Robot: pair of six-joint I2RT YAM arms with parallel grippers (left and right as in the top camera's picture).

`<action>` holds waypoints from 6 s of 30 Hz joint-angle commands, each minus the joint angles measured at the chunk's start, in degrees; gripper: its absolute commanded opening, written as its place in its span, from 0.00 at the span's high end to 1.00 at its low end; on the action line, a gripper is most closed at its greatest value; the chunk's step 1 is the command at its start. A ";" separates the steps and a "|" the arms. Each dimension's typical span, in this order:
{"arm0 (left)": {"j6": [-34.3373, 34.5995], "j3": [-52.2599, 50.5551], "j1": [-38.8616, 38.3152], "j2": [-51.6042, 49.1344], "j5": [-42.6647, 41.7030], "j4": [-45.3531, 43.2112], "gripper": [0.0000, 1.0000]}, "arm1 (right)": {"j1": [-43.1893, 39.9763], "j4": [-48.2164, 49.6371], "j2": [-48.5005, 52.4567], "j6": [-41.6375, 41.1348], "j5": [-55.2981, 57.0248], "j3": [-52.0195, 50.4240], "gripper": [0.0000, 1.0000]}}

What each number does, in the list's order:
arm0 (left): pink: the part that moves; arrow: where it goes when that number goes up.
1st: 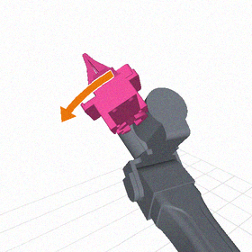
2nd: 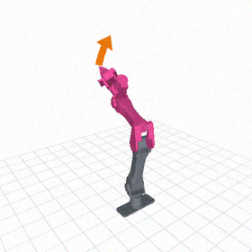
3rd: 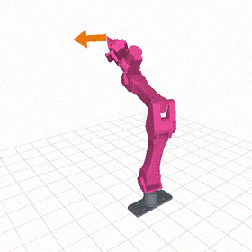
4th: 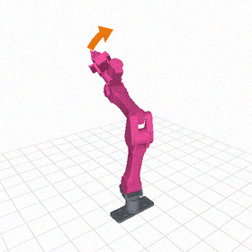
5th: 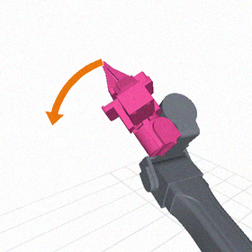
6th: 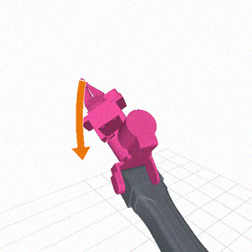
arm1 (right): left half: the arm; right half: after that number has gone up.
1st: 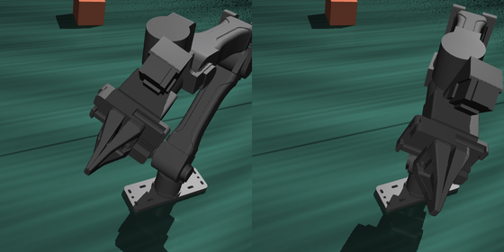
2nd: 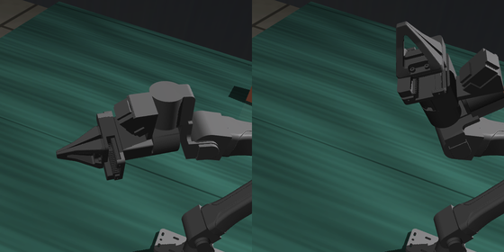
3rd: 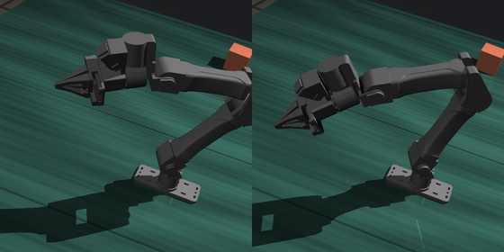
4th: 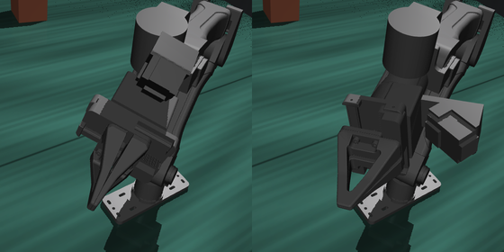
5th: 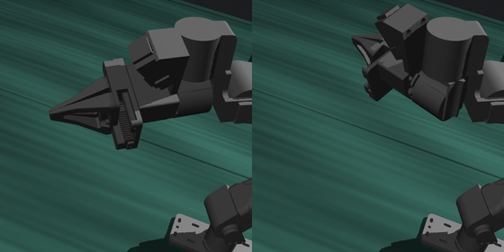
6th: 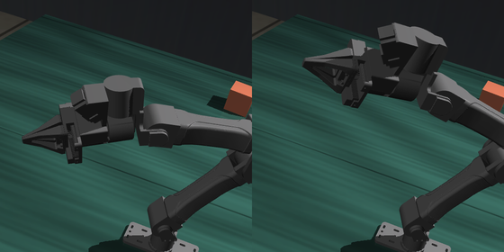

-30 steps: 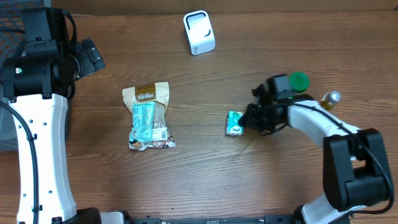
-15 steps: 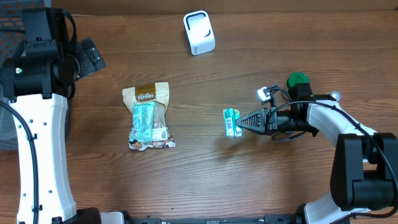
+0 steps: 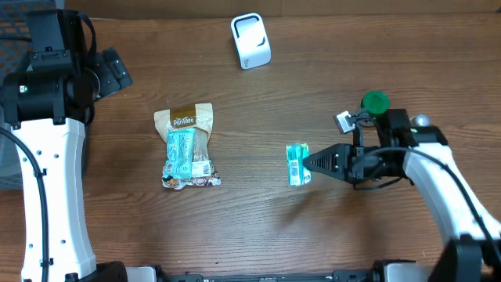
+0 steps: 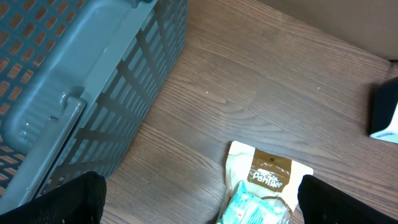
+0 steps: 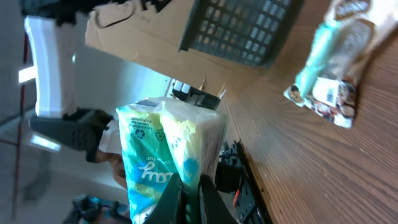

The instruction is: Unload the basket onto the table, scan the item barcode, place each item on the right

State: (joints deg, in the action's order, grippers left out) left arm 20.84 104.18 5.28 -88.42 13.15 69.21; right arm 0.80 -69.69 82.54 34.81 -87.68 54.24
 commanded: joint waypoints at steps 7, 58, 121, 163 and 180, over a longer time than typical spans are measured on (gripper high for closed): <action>0.15 0.07 0.04 -0.07 0.76 -0.13 0.00 | -0.17 -0.72 -6.69 1.03 -2.27 0.00 0.96; 0.15 0.07 0.04 -0.07 0.76 -0.13 0.00 | 8.28 26.16 -5.57 -37.53 56.41 -0.17 0.96; 0.15 0.07 0.04 -0.07 0.76 -0.13 0.00 | 28.87 60.70 61.24 11.76 117.24 69.79 0.96; 0.15 0.07 0.04 -0.07 0.76 -0.13 0.00 | 19.32 -17.25 36.54 -47.08 103.08 40.33 0.62; 0.15 0.07 0.04 -0.07 0.76 -0.13 0.00 | 19.54 -7.41 36.41 -47.04 92.48 50.80 0.00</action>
State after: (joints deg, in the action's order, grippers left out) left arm 20.84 104.18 5.28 -88.42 13.15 69.21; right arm 20.25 -78.91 119.63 -12.01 6.92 104.25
